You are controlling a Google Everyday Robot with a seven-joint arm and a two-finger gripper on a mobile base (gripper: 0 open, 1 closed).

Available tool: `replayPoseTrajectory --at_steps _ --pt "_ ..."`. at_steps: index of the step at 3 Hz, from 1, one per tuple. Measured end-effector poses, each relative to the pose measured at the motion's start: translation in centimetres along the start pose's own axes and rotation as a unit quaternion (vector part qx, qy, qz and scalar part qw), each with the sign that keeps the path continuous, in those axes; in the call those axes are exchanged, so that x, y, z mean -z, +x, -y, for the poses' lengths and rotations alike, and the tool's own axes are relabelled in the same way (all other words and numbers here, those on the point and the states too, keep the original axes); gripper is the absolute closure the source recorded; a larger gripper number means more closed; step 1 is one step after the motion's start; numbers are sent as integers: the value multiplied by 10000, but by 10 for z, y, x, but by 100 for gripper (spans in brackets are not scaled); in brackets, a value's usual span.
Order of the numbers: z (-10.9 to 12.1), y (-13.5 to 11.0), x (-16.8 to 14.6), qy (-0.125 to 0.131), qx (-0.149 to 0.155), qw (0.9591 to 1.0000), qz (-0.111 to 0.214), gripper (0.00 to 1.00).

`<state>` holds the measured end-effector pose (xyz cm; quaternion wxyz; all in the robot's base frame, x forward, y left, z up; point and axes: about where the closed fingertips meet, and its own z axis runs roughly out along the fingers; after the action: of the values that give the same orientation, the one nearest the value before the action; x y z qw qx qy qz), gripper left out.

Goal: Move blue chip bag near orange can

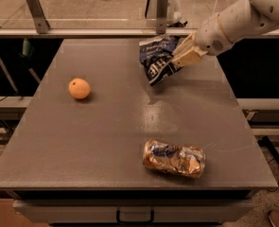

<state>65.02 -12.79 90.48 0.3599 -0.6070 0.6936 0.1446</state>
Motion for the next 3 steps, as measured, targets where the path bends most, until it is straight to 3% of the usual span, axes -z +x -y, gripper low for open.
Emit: replayPoseTrajectory --at_steps 1,3 --pt "-20 1 -12 -309 131 9994 -122 100" --pt "-83 -11 -25 -984 644 9924 -375 100"
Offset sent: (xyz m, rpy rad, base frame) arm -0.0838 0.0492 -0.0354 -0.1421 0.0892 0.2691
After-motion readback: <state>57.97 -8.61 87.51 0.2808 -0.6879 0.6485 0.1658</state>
